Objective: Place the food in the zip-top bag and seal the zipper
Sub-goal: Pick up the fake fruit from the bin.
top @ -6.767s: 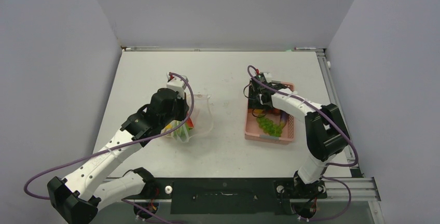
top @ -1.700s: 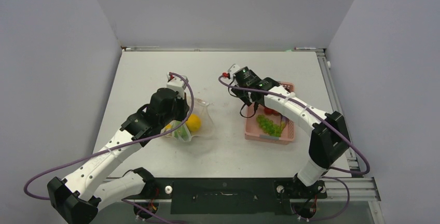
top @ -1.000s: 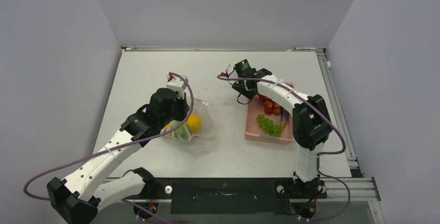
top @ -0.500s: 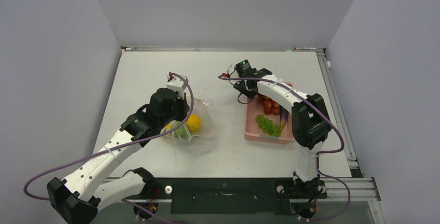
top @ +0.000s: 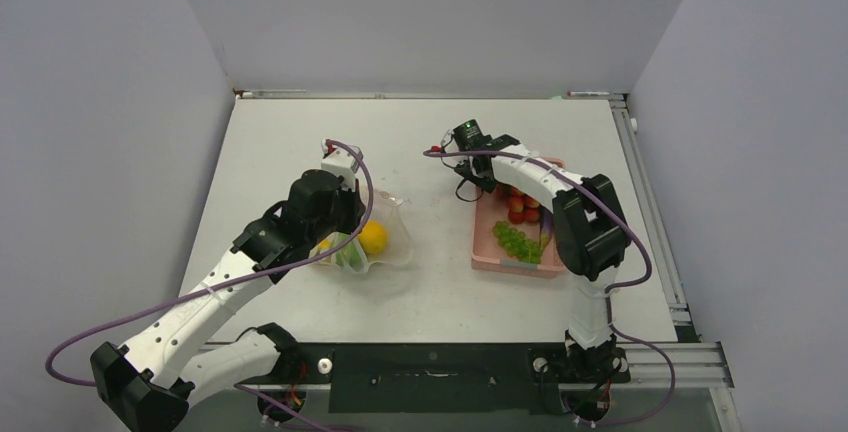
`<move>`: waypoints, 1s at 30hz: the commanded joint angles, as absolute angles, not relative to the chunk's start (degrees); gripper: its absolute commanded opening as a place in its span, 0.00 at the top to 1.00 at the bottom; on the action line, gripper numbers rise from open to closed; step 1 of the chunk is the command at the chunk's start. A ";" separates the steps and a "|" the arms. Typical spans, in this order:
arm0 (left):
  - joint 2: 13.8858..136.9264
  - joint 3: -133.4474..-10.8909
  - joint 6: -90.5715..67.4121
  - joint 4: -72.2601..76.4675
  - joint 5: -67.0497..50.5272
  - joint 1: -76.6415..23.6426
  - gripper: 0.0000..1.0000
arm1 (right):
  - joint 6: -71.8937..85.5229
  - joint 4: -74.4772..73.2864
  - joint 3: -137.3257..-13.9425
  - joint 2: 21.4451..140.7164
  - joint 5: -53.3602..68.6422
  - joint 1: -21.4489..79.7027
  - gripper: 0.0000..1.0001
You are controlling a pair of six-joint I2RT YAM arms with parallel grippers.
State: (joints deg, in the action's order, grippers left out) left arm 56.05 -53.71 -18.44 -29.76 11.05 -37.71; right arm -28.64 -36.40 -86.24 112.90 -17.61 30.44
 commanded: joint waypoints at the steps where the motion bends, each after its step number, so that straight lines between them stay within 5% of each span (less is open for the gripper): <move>1: 55.52 -54.37 -18.54 -26.88 10.32 -37.35 1.00 | -28.68 -35.29 -86.84 114.04 -19.81 30.23 0.63; 10: 55.55 -54.40 -18.54 -26.87 10.20 -37.33 1.00 | -27.81 -34.01 -85.32 112.26 -22.57 30.23 0.93; 30: 55.37 -54.34 -18.54 -26.85 10.46 -37.35 1.00 | -19.96 -27.33 -80.65 94.74 -24.23 30.65 0.95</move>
